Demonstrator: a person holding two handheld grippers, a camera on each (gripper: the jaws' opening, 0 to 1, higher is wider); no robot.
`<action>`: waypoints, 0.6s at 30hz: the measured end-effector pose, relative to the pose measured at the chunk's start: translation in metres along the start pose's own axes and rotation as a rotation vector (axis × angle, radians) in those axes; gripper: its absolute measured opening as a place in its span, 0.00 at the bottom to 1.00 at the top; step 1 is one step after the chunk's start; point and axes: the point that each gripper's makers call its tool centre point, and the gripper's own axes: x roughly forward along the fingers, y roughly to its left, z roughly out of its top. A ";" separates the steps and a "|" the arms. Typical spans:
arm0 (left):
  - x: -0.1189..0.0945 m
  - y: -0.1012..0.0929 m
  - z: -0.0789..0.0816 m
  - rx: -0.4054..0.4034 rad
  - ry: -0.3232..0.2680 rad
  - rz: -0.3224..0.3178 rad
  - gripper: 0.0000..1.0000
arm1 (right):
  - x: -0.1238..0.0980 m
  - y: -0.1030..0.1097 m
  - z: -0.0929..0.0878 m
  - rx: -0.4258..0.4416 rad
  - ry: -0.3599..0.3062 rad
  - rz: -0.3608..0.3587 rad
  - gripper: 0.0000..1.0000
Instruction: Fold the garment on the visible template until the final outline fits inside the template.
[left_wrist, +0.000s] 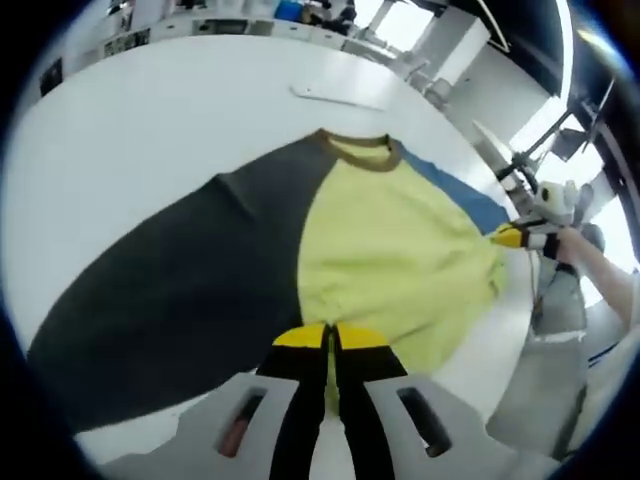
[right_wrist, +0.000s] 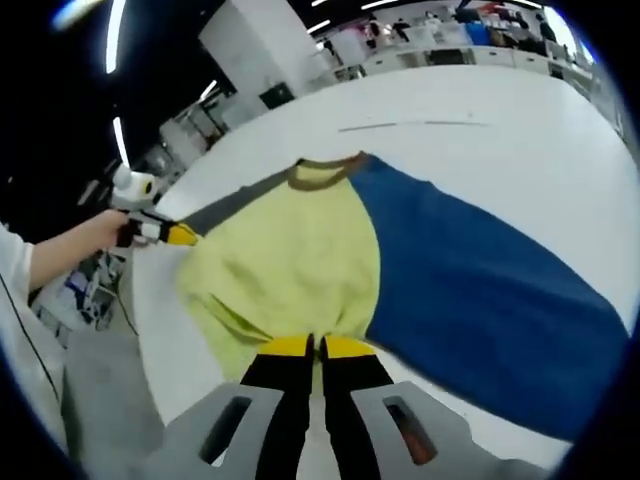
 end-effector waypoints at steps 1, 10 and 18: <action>0.001 0.001 0.000 -0.005 0.002 0.000 0.00 | 0.001 -0.002 0.000 0.001 0.001 -0.006 0.03; 0.007 0.004 -0.003 -0.032 0.011 -0.003 0.00 | 0.011 -0.010 -0.001 -0.058 0.009 -0.048 0.03; 0.010 0.005 -0.004 -0.052 0.008 -0.005 0.00 | 0.014 -0.014 -0.002 -0.126 0.018 -0.053 0.03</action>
